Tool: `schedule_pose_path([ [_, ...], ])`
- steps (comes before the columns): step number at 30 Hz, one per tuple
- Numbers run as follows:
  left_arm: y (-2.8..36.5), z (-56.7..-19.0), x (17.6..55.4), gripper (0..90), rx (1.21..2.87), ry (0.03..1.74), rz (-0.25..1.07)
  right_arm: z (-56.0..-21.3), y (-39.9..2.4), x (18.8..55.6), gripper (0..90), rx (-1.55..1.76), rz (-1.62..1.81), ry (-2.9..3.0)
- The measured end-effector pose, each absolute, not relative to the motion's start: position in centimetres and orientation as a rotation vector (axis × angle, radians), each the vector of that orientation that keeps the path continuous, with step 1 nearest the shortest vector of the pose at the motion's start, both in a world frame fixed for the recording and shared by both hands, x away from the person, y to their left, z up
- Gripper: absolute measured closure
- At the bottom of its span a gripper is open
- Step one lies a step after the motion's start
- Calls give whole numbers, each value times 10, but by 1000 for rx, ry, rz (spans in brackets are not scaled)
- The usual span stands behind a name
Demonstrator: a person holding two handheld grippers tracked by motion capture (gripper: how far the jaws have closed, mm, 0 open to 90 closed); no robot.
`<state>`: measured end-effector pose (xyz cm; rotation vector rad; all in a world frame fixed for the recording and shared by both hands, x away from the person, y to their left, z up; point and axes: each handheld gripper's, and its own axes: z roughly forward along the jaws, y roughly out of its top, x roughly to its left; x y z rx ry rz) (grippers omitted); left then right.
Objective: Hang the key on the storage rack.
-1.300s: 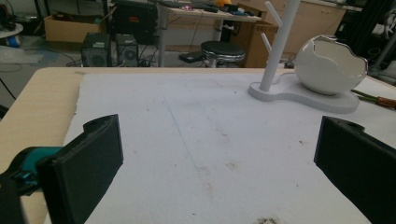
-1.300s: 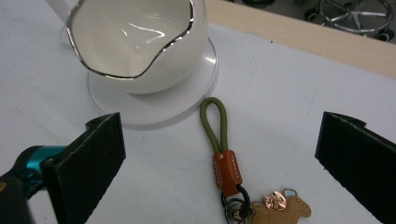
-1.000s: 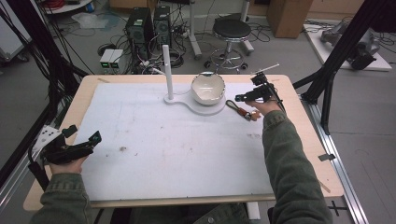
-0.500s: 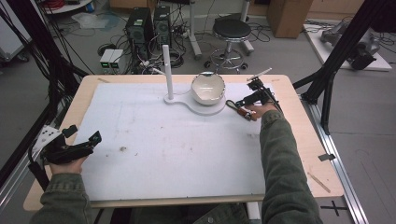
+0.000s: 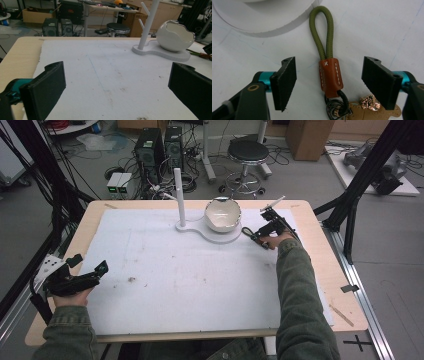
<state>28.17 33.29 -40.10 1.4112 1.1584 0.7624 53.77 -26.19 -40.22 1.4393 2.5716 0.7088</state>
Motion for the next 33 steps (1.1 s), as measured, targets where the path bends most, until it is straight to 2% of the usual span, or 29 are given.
schedule_pose_path([
  [8,333,-401,282,17,1413,1158,761,-409,-257,540,440,1451,637,2578],
  [10,333,-401,282,17,1418,1157,761,-409,-258,540,532,1468,630,2572],
  [11,333,-401,282,17,1421,1154,761,-409,-258,540,532,1468,630,2572],
  [14,333,-401,283,17,1419,1154,763,-410,-258,540,632,1472,627,2586],
  [15,333,-401,283,17,1418,1153,762,-409,-258,540,701,1480,615,2593],
  [18,333,-401,283,17,1421,1153,762,-409,-259,539,753,1470,632,2601],
  [23,333,-401,282,17,1421,1152,762,-405,-260,536,783,1484,615,2597],
  [33,333,-401,282,17,1418,1152,756,-399,-260,532,788,1499,612,2574],
])
